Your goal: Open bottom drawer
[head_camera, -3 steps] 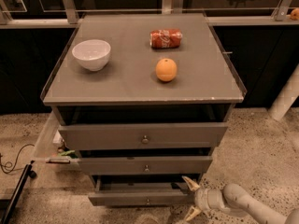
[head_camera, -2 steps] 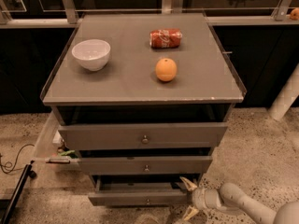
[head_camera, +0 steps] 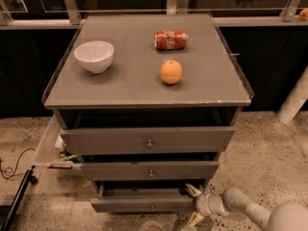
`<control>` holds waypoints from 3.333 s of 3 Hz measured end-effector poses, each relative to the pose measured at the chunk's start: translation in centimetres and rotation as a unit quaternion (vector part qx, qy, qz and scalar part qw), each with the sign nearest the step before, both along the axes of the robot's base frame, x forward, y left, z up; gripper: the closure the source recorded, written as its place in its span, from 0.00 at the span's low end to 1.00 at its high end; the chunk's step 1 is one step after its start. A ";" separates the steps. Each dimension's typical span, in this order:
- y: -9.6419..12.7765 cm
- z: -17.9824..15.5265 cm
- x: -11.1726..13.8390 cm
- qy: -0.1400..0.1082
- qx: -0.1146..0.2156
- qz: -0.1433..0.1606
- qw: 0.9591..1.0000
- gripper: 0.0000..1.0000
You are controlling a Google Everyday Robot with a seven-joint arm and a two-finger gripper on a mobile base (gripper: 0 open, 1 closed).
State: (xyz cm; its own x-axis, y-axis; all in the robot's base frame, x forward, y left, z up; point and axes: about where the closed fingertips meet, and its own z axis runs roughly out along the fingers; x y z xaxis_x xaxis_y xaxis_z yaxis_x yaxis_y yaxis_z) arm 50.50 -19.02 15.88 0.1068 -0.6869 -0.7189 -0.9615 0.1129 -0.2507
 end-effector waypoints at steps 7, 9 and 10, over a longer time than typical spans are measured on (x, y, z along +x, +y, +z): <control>-0.9 1.9 -5.5 -0.007 0.008 0.013 1.000 0.58; -0.9 1.9 -5.5 -0.007 0.008 0.013 1.000 0.11; -0.9 1.9 -5.5 -0.007 0.008 0.013 1.000 0.00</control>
Offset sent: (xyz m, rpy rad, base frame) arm 0.0000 0.0000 0.0000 0.0000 0.0000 0.0000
